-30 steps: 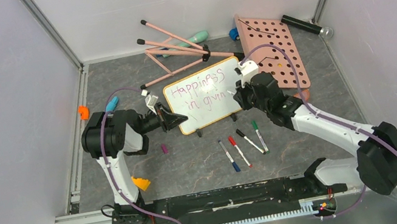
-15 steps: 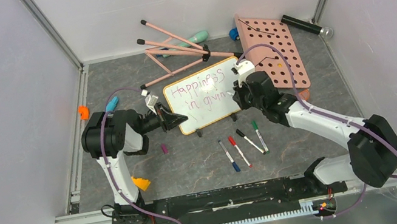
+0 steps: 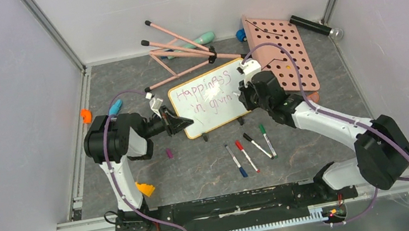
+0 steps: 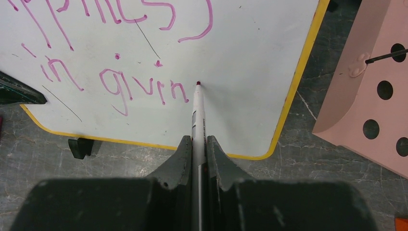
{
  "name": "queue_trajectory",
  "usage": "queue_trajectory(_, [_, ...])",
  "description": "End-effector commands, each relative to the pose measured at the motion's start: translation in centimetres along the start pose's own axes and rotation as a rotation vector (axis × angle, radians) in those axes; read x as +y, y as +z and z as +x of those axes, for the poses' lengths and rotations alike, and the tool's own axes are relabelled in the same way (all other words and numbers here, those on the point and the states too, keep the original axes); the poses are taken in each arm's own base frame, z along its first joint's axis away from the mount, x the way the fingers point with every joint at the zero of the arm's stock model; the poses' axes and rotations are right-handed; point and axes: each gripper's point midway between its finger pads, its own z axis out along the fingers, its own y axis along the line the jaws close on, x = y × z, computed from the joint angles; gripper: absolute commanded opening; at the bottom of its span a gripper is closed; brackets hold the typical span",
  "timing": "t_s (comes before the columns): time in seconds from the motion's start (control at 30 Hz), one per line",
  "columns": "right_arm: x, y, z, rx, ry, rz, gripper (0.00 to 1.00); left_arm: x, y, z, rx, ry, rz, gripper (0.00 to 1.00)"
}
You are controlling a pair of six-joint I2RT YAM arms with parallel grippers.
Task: Write a sentence on the whiteboard
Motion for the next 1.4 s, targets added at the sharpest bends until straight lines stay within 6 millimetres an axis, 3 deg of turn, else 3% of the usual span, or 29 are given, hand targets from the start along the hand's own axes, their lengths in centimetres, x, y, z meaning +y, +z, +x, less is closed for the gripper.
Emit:
queue_trajectory(0.0, [0.5,0.2,-2.5,-0.067,-0.004,-0.027,0.00,2.4,-0.4,0.1,-0.029,0.185,-0.072,0.03])
queue_trajectory(0.23, [0.7,0.2,-0.2,-0.020,-0.010,-0.050,0.00,2.5,-0.4,0.1,-0.028,0.186,-0.072,0.03])
queue_trajectory(0.43, [-0.4,-0.1,0.9,0.003,-0.014,0.008,0.00,2.5,-0.4,0.2,-0.028,0.184,-0.073,0.03])
queue_trajectory(0.63, [-1.2,-0.2,-0.4,-0.024,-0.002,0.049,0.00,2.5,-0.4,0.1,-0.028,0.185,-0.073,0.03])
queue_trajectory(1.07, [-0.5,0.1,-2.6,-0.056,0.007,0.022,0.00,2.5,-0.4,0.2,-0.028,0.186,-0.072,0.03])
queue_trajectory(1.37, [-0.7,-0.1,1.4,0.014,0.004,0.015,0.00,2.5,-0.4,0.2,-0.028,0.185,-0.073,0.03])
